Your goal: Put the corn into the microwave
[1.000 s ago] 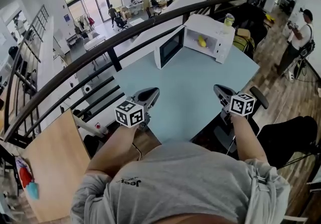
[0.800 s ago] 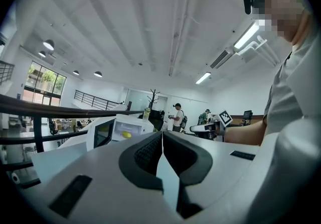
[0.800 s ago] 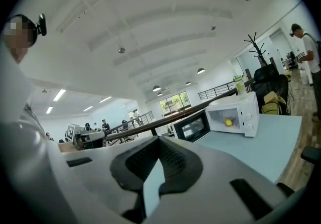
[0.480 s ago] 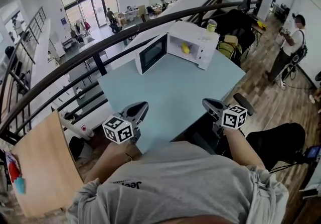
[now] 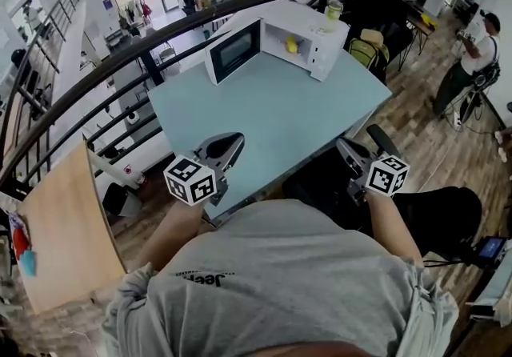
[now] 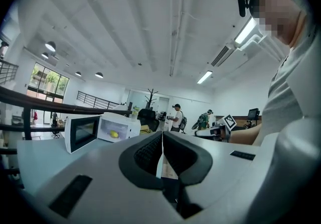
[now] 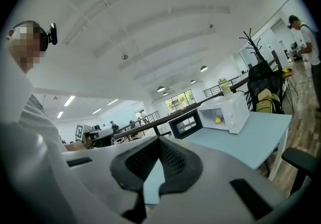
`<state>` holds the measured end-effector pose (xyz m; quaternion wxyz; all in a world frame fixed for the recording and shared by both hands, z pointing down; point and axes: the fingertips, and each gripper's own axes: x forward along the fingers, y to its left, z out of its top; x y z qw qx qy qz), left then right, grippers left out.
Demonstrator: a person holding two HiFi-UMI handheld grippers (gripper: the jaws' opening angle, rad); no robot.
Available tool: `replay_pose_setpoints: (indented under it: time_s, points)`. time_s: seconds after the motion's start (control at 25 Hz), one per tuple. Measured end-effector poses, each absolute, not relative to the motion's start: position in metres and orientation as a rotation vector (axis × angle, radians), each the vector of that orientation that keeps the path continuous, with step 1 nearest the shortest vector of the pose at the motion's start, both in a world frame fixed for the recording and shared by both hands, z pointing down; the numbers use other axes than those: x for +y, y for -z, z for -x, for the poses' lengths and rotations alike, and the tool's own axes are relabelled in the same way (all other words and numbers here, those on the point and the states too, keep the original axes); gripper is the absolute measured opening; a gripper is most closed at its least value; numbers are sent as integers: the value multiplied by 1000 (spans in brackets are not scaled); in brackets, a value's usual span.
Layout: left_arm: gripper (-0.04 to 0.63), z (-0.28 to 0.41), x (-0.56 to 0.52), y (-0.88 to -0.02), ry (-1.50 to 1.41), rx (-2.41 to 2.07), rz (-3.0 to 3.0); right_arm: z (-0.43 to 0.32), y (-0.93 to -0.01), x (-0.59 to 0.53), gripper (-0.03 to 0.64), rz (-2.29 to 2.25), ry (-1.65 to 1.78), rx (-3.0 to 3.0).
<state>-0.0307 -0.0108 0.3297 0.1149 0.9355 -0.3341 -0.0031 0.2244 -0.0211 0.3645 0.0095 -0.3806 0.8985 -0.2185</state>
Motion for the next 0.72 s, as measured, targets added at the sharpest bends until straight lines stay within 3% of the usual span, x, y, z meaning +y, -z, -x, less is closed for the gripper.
replay_pose_setpoints:
  time_s: [0.72]
  points:
    - [25, 53, -9, -323, 4, -1035, -2740, -203, -359, -25, 17, 1119, 674, 2789]
